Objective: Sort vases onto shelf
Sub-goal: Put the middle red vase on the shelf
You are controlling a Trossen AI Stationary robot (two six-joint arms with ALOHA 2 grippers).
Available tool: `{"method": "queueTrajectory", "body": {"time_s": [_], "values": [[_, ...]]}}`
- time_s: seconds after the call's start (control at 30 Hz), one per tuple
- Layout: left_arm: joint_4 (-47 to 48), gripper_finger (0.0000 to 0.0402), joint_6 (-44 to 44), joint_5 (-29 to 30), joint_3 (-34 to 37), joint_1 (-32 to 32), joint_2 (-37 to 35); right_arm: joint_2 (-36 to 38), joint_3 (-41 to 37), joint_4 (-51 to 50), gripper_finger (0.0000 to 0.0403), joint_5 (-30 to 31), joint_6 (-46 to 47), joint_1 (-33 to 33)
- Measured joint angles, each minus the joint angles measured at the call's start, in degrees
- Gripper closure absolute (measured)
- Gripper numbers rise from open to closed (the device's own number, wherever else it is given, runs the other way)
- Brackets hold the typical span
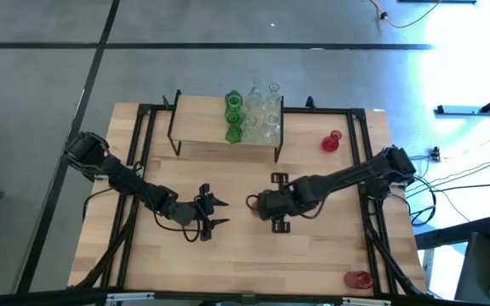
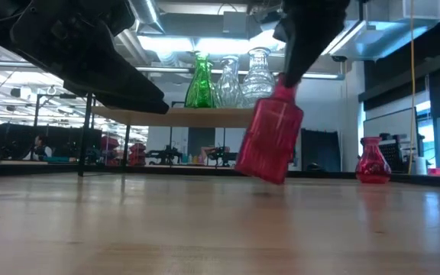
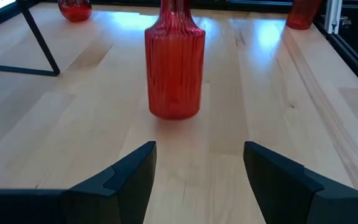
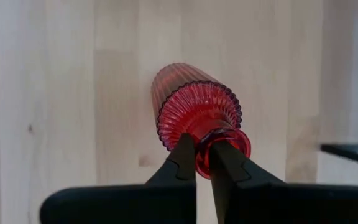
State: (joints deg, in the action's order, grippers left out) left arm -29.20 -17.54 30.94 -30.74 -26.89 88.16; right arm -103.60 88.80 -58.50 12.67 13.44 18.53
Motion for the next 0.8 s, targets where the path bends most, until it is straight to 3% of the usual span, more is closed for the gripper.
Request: {"method": "queueTrajectory", "body": {"time_s": [0.17,0.37,0.8], "values": [[0.01,0.0166,0.0,0.0,0.0,0.0,0.0,-0.66,0.43,2.27,0.0395,-3.99,-1.68,-1.5],[0.01,0.0166,-0.02,0.02,0.0,-0.02,0.0,-0.66,0.43,4.88,0.0377,-4.22,-1.71,-1.7],[-0.05,0.0166,-0.42,-0.04,0.0,-0.04,0.0,-3.49,0.47,10.09,0.0303,-4.2,-1.8,-1.69]]}}
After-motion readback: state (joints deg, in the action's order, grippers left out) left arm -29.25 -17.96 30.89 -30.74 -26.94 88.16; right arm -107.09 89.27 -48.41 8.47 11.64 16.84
